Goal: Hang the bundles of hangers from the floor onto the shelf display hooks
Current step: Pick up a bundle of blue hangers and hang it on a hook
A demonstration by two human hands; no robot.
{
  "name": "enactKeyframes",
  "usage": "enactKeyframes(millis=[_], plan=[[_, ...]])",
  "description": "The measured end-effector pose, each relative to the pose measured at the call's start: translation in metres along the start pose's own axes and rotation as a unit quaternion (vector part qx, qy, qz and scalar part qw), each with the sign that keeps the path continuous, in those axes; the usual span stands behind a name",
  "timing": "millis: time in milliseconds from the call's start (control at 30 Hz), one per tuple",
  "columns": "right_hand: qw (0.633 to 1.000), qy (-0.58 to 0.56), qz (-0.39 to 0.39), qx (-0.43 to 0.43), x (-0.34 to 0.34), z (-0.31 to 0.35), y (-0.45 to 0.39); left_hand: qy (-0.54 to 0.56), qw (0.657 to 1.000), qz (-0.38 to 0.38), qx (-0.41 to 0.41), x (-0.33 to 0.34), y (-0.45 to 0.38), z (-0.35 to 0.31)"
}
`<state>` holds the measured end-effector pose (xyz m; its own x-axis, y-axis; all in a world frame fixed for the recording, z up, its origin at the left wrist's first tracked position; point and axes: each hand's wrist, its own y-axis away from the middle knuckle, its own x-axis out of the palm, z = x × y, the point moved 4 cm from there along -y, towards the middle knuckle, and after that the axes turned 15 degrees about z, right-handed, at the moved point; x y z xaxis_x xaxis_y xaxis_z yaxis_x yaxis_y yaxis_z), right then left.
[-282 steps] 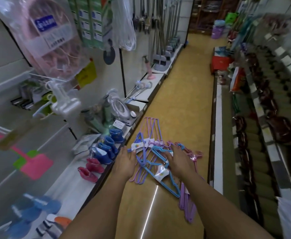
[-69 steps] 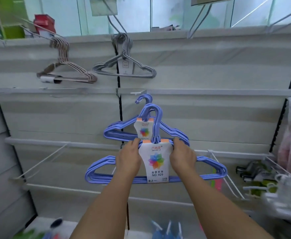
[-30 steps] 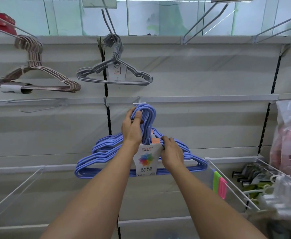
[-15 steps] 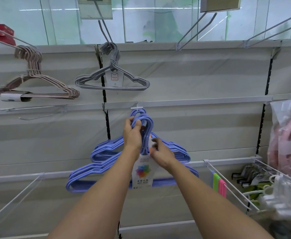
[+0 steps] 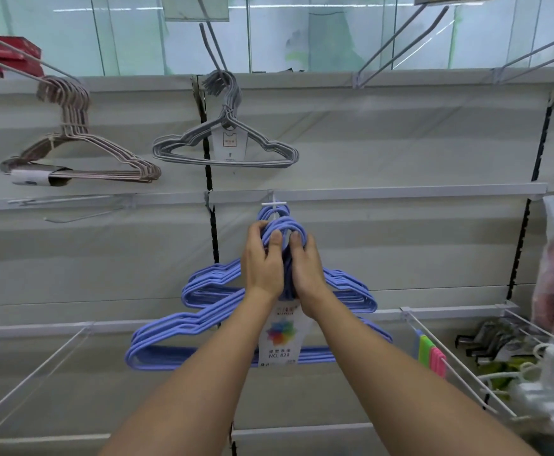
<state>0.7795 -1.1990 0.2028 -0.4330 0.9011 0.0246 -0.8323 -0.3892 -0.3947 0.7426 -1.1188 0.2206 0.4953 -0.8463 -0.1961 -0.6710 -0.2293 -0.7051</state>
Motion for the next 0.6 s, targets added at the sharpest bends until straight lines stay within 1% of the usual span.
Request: enactKeyframes(millis=[67, 167, 267, 400, 467, 600], plan=[[1.000, 0.022, -0.002, -0.007, 0.000, 0.004, -0.003, -0.002, 1.000, -0.015, 0.009, -0.002, -0.002, 0.000], [0.999, 0.033, 0.000, -0.010, 0.003, 0.007, -0.008, 0.042, 0.999, -0.031, -0.014, -0.003, -0.006, 0.006], [1.000, 0.017, 0.003, -0.024, 0.004, 0.015, -0.013, 0.092, 0.995, -0.010, -0.031, -0.003, -0.016, 0.006], [0.999, 0.017, 0.002, -0.033, 0.002, 0.016, -0.019, 0.090, 0.995, 0.015, -0.038, -0.004, -0.024, 0.010], [1.000, 0.013, -0.001, -0.028, 0.002, 0.013, -0.023, 0.091, 0.994, 0.022, -0.048, -0.005, -0.028, 0.016], [1.000, 0.016, -0.013, 0.007, 0.002, 0.006, -0.037, 0.097, 0.990, 0.028, -0.095, -0.002, -0.040, 0.027]])
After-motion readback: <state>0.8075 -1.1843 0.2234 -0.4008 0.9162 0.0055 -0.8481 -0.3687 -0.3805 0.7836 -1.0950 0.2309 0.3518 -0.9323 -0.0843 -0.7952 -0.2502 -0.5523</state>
